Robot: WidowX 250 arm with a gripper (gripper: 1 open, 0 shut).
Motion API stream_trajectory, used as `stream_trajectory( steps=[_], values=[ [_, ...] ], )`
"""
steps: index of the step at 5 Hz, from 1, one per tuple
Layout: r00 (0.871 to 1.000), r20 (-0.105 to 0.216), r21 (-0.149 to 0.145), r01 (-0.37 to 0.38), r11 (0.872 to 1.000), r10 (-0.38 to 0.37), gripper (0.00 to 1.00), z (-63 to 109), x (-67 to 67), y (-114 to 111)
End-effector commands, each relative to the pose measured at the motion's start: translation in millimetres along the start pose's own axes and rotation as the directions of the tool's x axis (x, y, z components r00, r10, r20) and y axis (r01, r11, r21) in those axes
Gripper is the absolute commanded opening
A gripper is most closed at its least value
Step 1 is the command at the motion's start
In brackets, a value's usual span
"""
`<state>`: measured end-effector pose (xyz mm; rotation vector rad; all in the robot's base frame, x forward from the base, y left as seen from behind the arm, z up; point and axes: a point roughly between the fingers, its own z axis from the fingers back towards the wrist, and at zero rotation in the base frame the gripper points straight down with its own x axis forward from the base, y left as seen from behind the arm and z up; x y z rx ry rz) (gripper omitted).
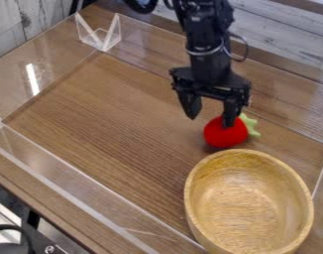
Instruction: Move the red object to the right side of the table
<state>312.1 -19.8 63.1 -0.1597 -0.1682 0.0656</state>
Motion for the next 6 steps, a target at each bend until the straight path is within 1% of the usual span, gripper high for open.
stream_trajectory(
  steps=[1, 2, 3, 4, 5, 6],
  values=[
    [0.996, 0.078, -0.001, -0.031, 1.000, 0.031, 1.00, 19.5, 10.3, 12.7],
    [0.990, 0.097, 0.009, -0.102, 0.995, 0.101, 1.00, 33.9, 10.3, 16.2],
    [0.977, 0.121, 0.017, -0.176, 0.984, 0.173, 1.00, 50.8, 10.8, 22.2],
    [0.977, 0.123, 0.019, -0.177, 0.984, 0.173, 1.00, 61.3, 18.6, 30.2],
    [0.977, 0.128, 0.027, -0.175, 0.984, 0.170, 1.00, 74.0, 25.5, 43.6],
    [0.977, 0.134, 0.039, -0.175, 0.984, 0.168, 1.00, 74.4, 28.1, 57.6]
  ],
)
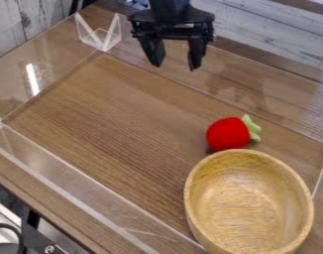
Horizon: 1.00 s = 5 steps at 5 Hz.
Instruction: Move the red object to the right side of the table
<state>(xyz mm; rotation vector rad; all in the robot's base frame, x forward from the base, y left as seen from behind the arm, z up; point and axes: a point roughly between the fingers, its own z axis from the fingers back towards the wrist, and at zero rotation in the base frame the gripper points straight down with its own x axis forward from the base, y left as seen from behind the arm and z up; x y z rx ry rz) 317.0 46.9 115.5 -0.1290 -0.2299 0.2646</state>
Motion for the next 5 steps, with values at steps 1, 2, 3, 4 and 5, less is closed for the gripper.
stream_trajectory(
  steps=[1, 2, 3, 4, 5],
  values=[
    [0.999, 0.026, 0.008, 0.024, 1.000, -0.025, 1.00, -1.8, 10.2, -2.4],
    [1.000, 0.015, 0.013, 0.012, 1.000, -0.012, 1.00, -12.6, 1.1, -12.0],
    [1.000, 0.008, 0.016, 0.000, 1.000, 0.000, 1.00, -22.4, -5.8, -22.2],
    [1.000, 0.003, 0.019, -0.002, 1.000, 0.002, 1.00, -16.3, 2.7, -25.7],
    [1.000, -0.014, 0.032, -0.011, 0.999, 0.011, 1.00, -14.5, 8.4, -25.5]
  ],
)
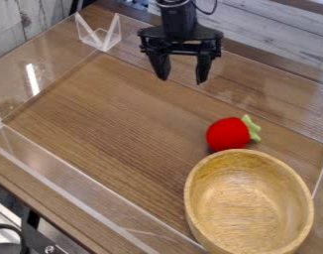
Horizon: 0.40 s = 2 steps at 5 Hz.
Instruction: Move the red object to the right side of the table
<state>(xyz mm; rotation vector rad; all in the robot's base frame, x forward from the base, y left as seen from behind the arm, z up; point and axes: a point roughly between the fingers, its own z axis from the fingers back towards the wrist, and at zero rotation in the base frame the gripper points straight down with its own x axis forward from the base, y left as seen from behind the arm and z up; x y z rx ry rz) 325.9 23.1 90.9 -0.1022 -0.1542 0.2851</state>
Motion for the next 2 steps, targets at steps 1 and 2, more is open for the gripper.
stream_trajectory(
  steps=[1, 2],
  values=[
    [0.999, 0.041, 0.011, -0.034, 0.999, 0.034, 1.00, 14.0, 7.6, 5.3],
    [0.997, 0.026, 0.030, -0.077, 0.997, 0.076, 0.00, 13.1, 4.4, 14.4]
  ],
)
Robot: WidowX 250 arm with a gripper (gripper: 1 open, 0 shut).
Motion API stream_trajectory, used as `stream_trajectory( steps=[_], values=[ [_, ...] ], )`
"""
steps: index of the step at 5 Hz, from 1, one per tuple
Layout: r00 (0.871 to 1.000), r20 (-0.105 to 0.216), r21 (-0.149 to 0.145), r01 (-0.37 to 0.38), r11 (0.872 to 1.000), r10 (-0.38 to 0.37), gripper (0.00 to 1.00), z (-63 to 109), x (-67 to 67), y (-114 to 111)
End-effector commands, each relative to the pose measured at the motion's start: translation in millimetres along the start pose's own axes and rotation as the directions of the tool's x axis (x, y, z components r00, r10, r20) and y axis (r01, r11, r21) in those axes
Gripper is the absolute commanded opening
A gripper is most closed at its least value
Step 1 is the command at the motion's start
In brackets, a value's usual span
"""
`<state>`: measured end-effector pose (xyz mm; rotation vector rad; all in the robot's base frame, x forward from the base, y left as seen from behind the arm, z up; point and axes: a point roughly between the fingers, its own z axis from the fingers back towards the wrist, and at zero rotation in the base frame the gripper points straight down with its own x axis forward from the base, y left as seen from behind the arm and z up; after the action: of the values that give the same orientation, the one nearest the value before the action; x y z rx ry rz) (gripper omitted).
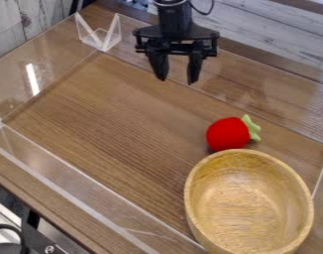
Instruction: Move the red object to the right side of the table
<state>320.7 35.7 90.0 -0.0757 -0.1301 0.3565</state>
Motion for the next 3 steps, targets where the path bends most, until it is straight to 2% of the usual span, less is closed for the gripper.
stream_trajectory(
  steps=[1, 2, 3],
  values=[
    [0.998, 0.043, 0.002, -0.054, 0.999, 0.054, 1.00, 18.7, 6.4, 9.8],
    [0.993, 0.050, 0.008, -0.111, 0.994, 0.110, 1.00, 22.3, 12.1, 15.4],
    [0.993, 0.028, 0.012, -0.114, 0.993, 0.114, 1.00, 14.5, 1.6, 8.0]
  ],
)
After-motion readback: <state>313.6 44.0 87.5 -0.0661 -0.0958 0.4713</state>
